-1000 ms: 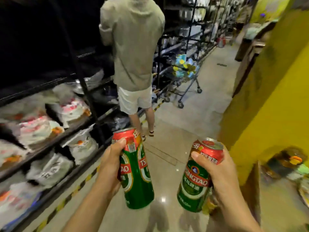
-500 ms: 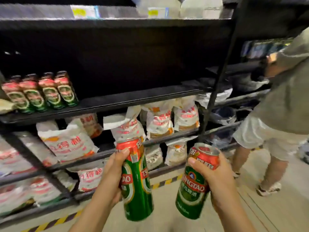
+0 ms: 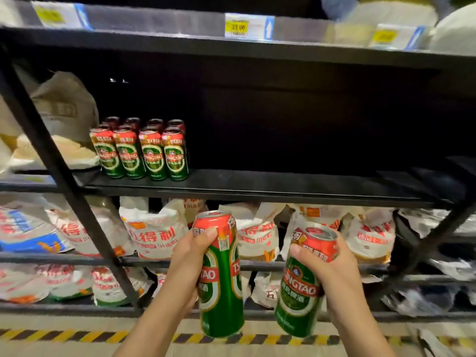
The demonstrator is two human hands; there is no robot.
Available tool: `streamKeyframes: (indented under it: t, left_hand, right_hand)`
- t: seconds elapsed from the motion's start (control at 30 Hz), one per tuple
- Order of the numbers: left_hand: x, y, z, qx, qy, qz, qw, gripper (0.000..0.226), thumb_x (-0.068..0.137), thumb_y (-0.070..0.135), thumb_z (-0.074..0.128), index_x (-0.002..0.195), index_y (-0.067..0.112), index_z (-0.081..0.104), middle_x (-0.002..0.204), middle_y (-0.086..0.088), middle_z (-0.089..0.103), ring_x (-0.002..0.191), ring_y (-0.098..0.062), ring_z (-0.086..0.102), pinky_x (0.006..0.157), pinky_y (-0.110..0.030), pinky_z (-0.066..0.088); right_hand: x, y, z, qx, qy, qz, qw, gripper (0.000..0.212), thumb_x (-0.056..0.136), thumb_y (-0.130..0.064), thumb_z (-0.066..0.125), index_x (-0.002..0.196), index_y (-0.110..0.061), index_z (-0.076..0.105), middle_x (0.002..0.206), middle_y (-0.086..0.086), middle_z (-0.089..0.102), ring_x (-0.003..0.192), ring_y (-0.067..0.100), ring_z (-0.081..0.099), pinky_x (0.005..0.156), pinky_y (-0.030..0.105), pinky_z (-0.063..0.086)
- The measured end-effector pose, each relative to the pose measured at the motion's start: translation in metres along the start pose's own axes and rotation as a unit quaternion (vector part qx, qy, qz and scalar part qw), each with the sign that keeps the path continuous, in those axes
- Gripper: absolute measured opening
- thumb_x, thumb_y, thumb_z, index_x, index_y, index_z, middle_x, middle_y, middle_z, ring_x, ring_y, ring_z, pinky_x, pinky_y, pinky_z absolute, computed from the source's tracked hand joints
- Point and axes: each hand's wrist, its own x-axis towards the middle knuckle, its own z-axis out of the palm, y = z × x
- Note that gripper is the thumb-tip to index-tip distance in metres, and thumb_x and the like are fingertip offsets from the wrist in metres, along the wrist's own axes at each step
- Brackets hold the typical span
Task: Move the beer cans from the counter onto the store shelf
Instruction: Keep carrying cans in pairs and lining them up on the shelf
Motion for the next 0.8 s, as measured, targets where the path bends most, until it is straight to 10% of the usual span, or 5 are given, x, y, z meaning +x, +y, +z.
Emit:
streamKeyframes:
  t: [0.37,0.8]
  left_hand:
    - [0.124,0.023,0.007,0.046,0.090,0.069,0.992,0.075,0.048,0.060,0.067,0.109,0.017,0.059,0.093,-0.009,0.073,0.086,-0.028,0.070,0.077,-0.046,0.055]
    - [0.264,0.051,-0.006,0.150,0.017,0.143,0.978,0.059,0.057,0.056,0.066,0.111,0.034,0.055,0.101,0.005,0.071,0.092,-0.012,0.068,0.073,-0.025,0.055]
  right_hand:
    - [0.160,-0.017,0.044,-0.040,-0.084,-0.078,0.993,0.054,0.066,-0.018,0.082,0.112,-0.027,0.054,0.102,-0.003,0.065,0.092,0.015,0.064,0.067,0.024,0.050]
    - [0.273,-0.023,0.126,-0.039,-0.063,-0.155,0.985,0.060,0.067,-0.016,0.083,0.114,-0.028,0.048,0.104,-0.012,0.059,0.092,0.003,0.060,0.062,0.004,0.047]
